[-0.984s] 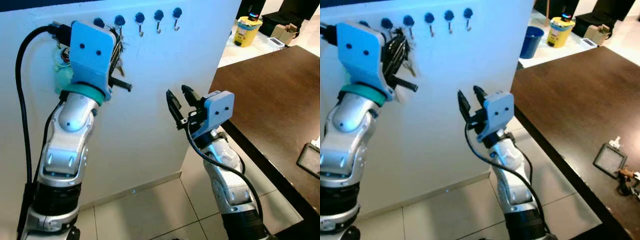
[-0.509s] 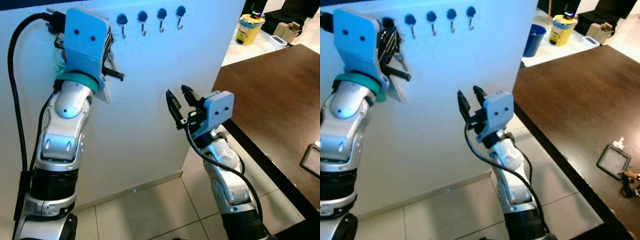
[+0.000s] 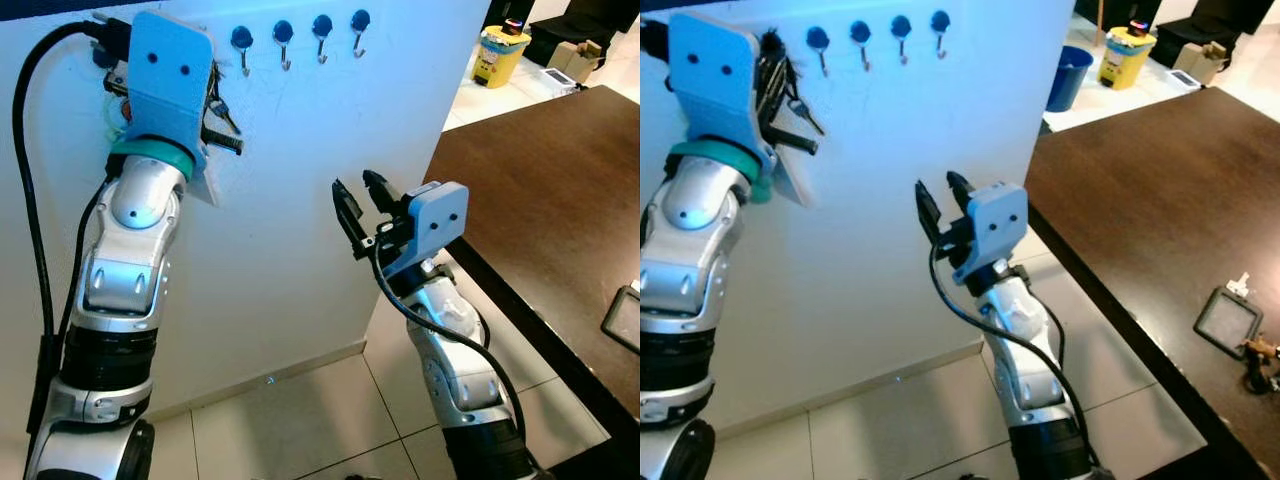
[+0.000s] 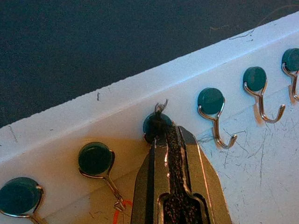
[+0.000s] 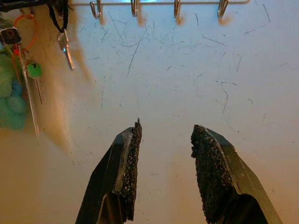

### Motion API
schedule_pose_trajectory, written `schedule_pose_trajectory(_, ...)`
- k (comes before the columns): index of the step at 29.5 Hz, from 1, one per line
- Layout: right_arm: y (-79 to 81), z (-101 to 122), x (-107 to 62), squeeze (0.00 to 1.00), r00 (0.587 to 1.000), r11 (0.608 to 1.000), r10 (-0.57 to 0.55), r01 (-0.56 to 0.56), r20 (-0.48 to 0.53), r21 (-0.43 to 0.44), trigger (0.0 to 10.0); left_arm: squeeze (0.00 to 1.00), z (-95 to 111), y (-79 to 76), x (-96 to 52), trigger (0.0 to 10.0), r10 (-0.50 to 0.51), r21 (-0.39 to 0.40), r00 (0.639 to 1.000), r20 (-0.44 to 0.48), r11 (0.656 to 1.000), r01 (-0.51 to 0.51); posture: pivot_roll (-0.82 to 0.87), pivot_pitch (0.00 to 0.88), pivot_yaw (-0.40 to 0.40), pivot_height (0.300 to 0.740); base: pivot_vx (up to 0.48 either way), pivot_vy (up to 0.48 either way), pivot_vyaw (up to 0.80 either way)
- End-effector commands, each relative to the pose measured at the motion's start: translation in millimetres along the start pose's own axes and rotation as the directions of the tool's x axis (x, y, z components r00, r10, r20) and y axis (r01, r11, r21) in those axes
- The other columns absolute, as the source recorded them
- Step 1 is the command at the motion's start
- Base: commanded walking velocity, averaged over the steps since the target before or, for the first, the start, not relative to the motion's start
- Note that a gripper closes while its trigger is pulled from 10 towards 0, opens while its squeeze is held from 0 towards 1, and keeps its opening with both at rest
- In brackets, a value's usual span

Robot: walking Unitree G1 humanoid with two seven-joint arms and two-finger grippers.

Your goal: Hang keys on a hook

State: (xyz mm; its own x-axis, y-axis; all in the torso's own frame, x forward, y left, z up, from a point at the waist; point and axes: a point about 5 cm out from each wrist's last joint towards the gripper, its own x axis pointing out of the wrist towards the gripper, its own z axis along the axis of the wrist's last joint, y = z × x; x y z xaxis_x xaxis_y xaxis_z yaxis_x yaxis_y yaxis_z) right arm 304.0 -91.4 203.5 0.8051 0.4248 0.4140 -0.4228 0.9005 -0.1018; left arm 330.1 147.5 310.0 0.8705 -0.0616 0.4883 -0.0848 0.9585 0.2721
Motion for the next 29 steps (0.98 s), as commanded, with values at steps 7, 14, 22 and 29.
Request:
schedule_pose_trajectory(7,2.9,-2.7,-0.3,0.00,1.000,1.000,0.005,-0.004,-0.009,0.015,10.0,0.00,-14.9,11.7,-2.8,10.0,0.053,0.008,0.996,-0.066,0.999,-0.053,0.11,0.040,0.120,0.740,0.000,0.000,0.00)
schedule_pose_trajectory(14,2.4,-2.6,-0.1,0.00,1.000,1.000,0.003,-0.003,-0.009,0.014,10.0,0.00,-24.3,12.5,-5.9,10.0,0.055,0.071,0.993,-0.107,0.996,-0.048,0.11,0.041,0.119,0.740,0.000,0.000,0.00)
schedule_pose_trajectory(22,2.3,-2.5,-0.2,0.00,1.000,1.000,0.003,-0.003,-0.009,0.014,10.0,0.00,-32.0,15.8,-12.2,10.0,0.071,0.165,0.990,-0.124,0.985,-0.050,0.11,0.042,0.120,0.740,0.000,0.000,0.00)
schedule_pose_trajectory(29,2.5,-2.4,-0.2,0.00,1.000,1.000,0.004,-0.004,-0.008,0.014,10.0,0.00,-35.7,14.9,-17.0,10.0,0.068,0.173,0.988,-0.138,0.984,-0.043,0.11,0.041,0.120,0.740,0.000,0.000,0.00)
